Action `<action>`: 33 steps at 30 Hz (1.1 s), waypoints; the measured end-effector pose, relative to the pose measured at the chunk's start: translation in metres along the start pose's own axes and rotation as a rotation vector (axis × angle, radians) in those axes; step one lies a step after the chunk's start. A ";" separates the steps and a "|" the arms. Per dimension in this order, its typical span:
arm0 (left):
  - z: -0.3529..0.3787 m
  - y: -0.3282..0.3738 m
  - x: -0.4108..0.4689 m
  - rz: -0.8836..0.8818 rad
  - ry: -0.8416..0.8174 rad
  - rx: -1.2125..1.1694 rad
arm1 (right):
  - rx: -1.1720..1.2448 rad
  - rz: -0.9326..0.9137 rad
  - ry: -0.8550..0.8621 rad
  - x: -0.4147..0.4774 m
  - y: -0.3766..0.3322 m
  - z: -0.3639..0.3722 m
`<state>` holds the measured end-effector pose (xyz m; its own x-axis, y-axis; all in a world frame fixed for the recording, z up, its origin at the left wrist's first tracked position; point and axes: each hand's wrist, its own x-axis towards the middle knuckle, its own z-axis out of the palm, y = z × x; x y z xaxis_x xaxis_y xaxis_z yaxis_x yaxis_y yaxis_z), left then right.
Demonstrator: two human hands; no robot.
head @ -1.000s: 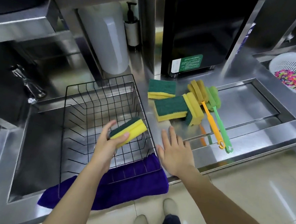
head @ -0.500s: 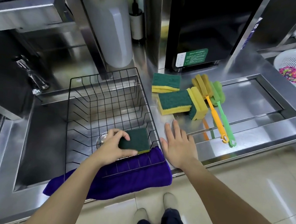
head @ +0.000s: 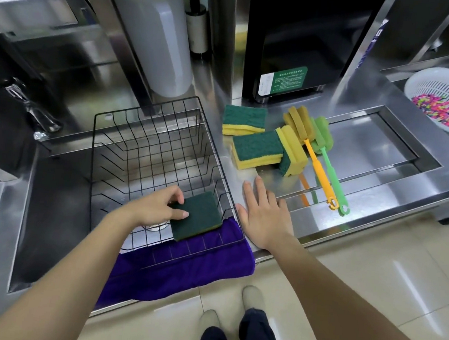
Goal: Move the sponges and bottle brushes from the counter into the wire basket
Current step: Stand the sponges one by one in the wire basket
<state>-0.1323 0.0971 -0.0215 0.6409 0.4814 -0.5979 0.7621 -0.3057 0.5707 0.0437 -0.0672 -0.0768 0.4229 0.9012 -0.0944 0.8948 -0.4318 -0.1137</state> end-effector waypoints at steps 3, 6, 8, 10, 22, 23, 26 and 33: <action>-0.021 0.021 0.004 -0.038 -0.108 0.252 | -0.001 0.003 0.001 0.001 0.000 0.002; -0.036 0.056 0.010 0.061 0.042 0.369 | -0.004 0.009 -0.007 0.000 0.001 0.001; -0.039 0.078 0.020 0.194 0.238 0.358 | 0.003 0.014 -0.007 0.000 0.001 0.002; -0.035 0.097 0.035 0.306 0.365 0.359 | 0.008 0.020 -0.007 0.000 0.001 0.002; 0.018 0.134 0.105 0.398 0.404 0.566 | 0.045 0.048 -0.032 0.002 0.000 0.003; 0.020 0.133 0.105 0.387 0.438 0.560 | 0.044 0.046 -0.031 0.002 0.000 0.003; 0.018 0.133 0.101 0.398 0.484 0.483 | 0.044 0.036 -0.022 0.002 0.000 0.004; -0.003 0.121 0.059 0.443 0.649 0.120 | 0.024 0.036 -0.023 0.001 0.001 0.003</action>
<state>-0.0025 0.0903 0.0142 0.7331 0.6658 0.1389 0.4773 -0.6491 0.5923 0.0446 -0.0668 -0.0801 0.4510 0.8842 -0.1218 0.8753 -0.4649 -0.1334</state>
